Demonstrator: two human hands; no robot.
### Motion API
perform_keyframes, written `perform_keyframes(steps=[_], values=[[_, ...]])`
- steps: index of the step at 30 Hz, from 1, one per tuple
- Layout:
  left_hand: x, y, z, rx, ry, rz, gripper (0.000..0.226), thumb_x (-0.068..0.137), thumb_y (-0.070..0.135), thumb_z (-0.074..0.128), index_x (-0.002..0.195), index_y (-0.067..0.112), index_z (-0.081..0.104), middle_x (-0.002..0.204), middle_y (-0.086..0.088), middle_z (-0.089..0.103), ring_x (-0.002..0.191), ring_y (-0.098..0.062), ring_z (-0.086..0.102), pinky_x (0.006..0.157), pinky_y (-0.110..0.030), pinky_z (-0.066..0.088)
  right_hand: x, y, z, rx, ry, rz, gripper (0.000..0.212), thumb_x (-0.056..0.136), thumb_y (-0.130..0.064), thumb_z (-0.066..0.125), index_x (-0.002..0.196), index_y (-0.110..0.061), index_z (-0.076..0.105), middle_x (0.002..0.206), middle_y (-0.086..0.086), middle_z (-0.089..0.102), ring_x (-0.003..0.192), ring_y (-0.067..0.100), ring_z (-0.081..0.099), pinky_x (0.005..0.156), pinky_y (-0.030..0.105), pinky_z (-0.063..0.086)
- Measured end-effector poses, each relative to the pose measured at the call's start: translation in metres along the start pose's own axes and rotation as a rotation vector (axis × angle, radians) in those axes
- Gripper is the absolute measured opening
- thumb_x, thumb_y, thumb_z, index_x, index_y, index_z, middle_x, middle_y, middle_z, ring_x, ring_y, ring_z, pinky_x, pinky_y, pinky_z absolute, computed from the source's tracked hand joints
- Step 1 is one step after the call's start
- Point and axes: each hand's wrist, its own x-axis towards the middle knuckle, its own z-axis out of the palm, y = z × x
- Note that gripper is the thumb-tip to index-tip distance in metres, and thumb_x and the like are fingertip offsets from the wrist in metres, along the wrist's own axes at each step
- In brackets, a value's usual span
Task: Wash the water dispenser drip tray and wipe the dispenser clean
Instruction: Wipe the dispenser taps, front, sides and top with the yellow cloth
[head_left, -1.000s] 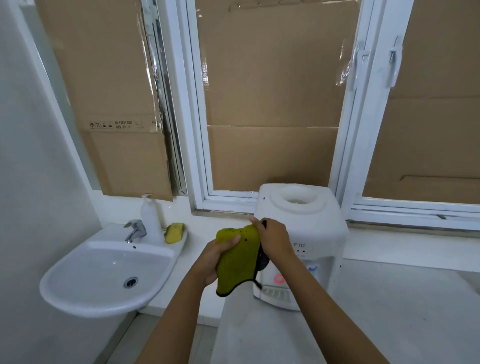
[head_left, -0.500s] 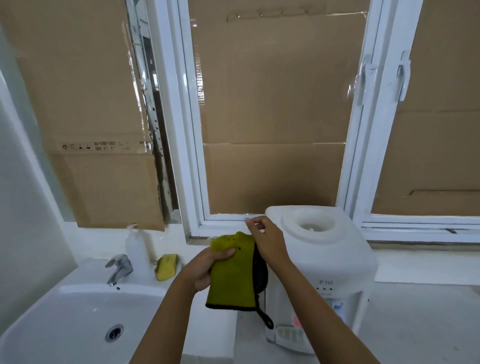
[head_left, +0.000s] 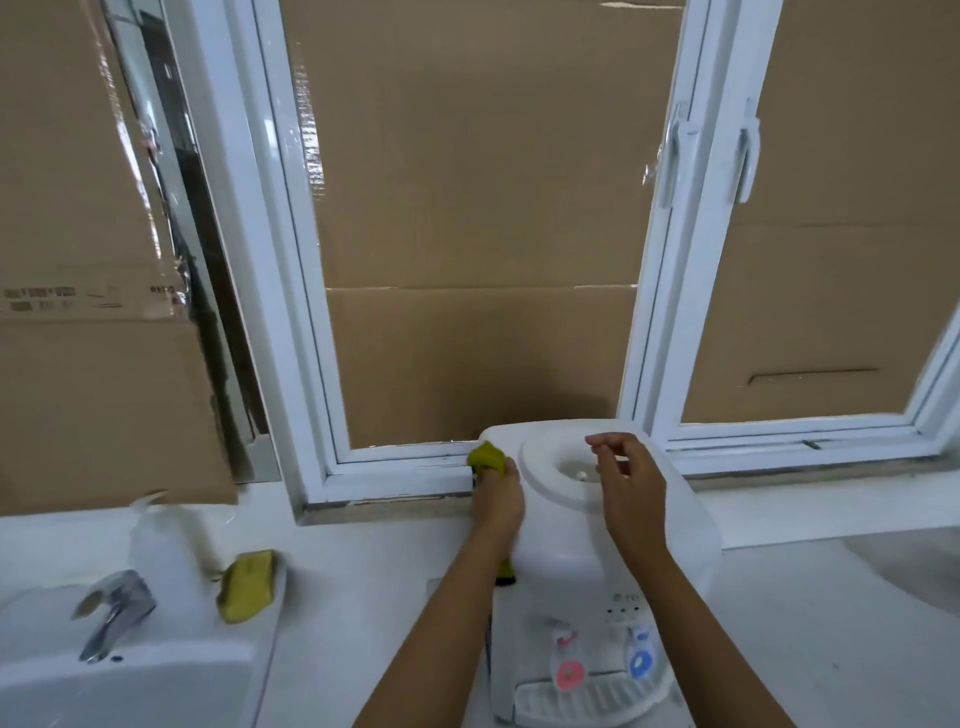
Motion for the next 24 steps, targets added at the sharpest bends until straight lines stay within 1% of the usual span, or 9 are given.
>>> perform_keyframes(steps=[3, 5, 7, 9, 11, 14, 17, 20, 24], values=[[-0.009, 0.003, 0.017, 0.200, 0.095, 0.017, 0.066, 0.099, 0.054, 0.025, 0.151, 0.013, 0.024, 0.154, -0.012, 0.031, 0.139, -0.031, 0.032, 0.116, -0.045, 0.024, 0.004, 0.009, -0.009, -0.029, -0.029, -0.030, 0.019, 0.099, -0.012, 0.050, 0.098, -0.018, 0.068, 0.102, -0.005, 0.068, 0.097, 0.009, 0.061, 0.082, 0.011, 0.048], [-0.011, 0.004, 0.020, 0.261, 0.085, -0.030, 0.070, 0.099, 0.056, 0.014, 0.154, 0.014, 0.011, 0.160, -0.009, 0.017, 0.146, -0.030, 0.019, 0.117, -0.047, 0.012, 0.007, 0.015, -0.009, -0.109, -0.051, -0.059, 0.017, 0.099, -0.014, 0.051, 0.099, -0.021, 0.066, 0.103, -0.006, 0.066, 0.097, 0.009, 0.059, 0.091, 0.023, 0.050], [-0.007, 0.002, 0.018, 0.354, 0.086, 0.003, 0.067, 0.099, 0.055, 0.010, 0.154, 0.018, 0.009, 0.160, -0.008, 0.017, 0.145, -0.031, 0.017, 0.117, -0.049, 0.012, 0.008, 0.023, -0.007, -0.271, -0.142, -0.157, 0.013, 0.097, -0.020, 0.054, 0.103, -0.027, 0.063, 0.108, -0.009, 0.063, 0.102, 0.008, 0.055, 0.099, 0.030, 0.045], [-0.002, -0.003, 0.012, 0.509, 0.084, 0.061, 0.064, 0.098, 0.057, 0.017, 0.154, 0.024, 0.008, 0.157, -0.008, 0.025, 0.142, -0.034, 0.023, 0.114, -0.049, 0.019, 0.005, 0.034, -0.001, -0.474, -0.302, -0.298, 0.023, 0.097, -0.033, 0.051, 0.118, -0.032, 0.059, 0.127, -0.009, 0.057, 0.122, 0.010, 0.048, 0.111, 0.034, 0.034], [-0.002, -0.009, 0.009, 0.661, 0.136, 0.132, 0.060, 0.099, 0.053, 0.023, 0.152, 0.029, 0.010, 0.148, -0.012, 0.036, 0.135, -0.035, 0.033, 0.109, -0.048, 0.028, 0.003, 0.045, 0.004, -0.642, -0.448, -0.385, 0.045, 0.097, -0.048, 0.033, 0.136, -0.034, 0.050, 0.149, -0.008, 0.043, 0.145, 0.014, 0.028, 0.121, 0.035, 0.011], [-0.001, -0.020, 0.015, 0.683, 0.195, 0.189, 0.055, 0.102, 0.047, 0.023, 0.153, 0.030, 0.012, 0.152, -0.009, 0.032, 0.138, -0.036, 0.028, 0.110, -0.052, 0.028, 0.004, 0.056, 0.007, -0.734, -0.498, -0.416, 0.058, 0.097, -0.054, 0.014, 0.148, -0.035, 0.036, 0.157, -0.007, 0.031, 0.150, 0.013, 0.011, 0.120, 0.034, -0.009], [0.009, -0.022, 0.020, 0.644, 0.180, 0.231, 0.052, 0.104, 0.041, 0.020, 0.154, 0.028, 0.011, 0.161, -0.001, 0.015, 0.147, -0.033, 0.016, 0.116, -0.050, 0.021, 0.002, 0.058, 0.008, -0.758, -0.488, -0.452, 0.056, 0.100, -0.051, 0.014, 0.149, -0.034, 0.035, 0.156, -0.005, 0.035, 0.150, 0.015, 0.014, 0.122, 0.041, -0.001], [0.024, -0.017, 0.020, 0.578, 0.158, 0.291, 0.050, 0.104, 0.039, 0.020, 0.152, 0.025, 0.020, 0.157, -0.001, 0.025, 0.139, -0.026, 0.036, 0.111, -0.041, 0.031, -0.002, 0.059, 0.008, -0.732, -0.456, -0.455, 0.058, 0.102, -0.051, 0.011, 0.147, -0.030, 0.041, 0.153, -0.001, 0.041, 0.147, 0.021, 0.025, 0.121, 0.049, 0.015], [0.047, -0.010, 0.017, 0.574, 0.114, 0.321, 0.047, 0.104, 0.037, 0.023, 0.148, 0.022, 0.032, 0.155, -0.005, 0.031, 0.138, -0.026, 0.038, 0.112, -0.042, 0.032, -0.004, 0.059, 0.010, -0.745, -0.438, -0.421, 0.060, 0.102, -0.050, 0.014, 0.147, -0.022, 0.043, 0.153, 0.002, 0.041, 0.145, 0.025, 0.029, 0.117, 0.048, 0.011]])
